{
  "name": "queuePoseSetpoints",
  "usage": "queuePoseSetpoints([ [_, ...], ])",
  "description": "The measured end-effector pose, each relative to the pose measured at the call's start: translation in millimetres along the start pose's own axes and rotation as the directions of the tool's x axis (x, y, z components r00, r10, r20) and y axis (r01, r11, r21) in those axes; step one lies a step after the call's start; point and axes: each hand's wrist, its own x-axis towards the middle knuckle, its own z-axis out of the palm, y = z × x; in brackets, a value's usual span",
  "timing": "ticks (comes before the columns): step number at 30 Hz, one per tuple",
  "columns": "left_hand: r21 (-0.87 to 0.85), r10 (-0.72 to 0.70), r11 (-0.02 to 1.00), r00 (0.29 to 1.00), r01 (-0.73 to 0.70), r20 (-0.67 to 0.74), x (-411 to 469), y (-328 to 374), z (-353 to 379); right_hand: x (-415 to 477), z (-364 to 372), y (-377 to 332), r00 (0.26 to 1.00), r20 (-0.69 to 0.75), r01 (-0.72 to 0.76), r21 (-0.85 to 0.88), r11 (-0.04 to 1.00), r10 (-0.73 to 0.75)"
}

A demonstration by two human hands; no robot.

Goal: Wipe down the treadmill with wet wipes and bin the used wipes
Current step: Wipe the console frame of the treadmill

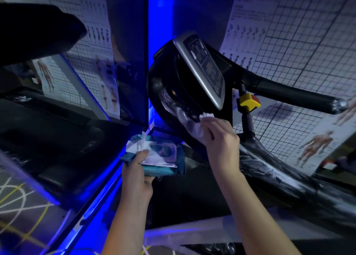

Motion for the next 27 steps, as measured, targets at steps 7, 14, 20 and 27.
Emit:
queuePoseSetpoints([
  [7, 0.021, 0.003, 1.0, 1.0, -0.004, 0.012, -1.0, -2.7, -3.6, -28.2, -22.2, 22.2, 0.997, -0.078, -0.027, -0.042, 0.999, 0.024],
  [14, 0.051, -0.051, 0.997, 0.999, 0.051, -0.002, -7.4, -11.9, -1.4, -7.9, -3.8, 11.2, 0.992, 0.098, -0.089, 0.091, 0.992, 0.08],
  [20, 0.074, -0.054, 0.996, 0.998, 0.051, 0.045, -6.6, -17.4, -1.6, -49.4, -38.4, 37.1, 0.994, 0.048, -0.091, -0.116, 0.989, 0.097],
  [27, 0.112, -0.13, 0.985, 0.991, 0.131, -0.016, -5.3, -38.7, -5.0, -57.2, -46.7, 44.9, 0.984, -0.106, -0.157, -0.115, 0.981, 0.145],
])
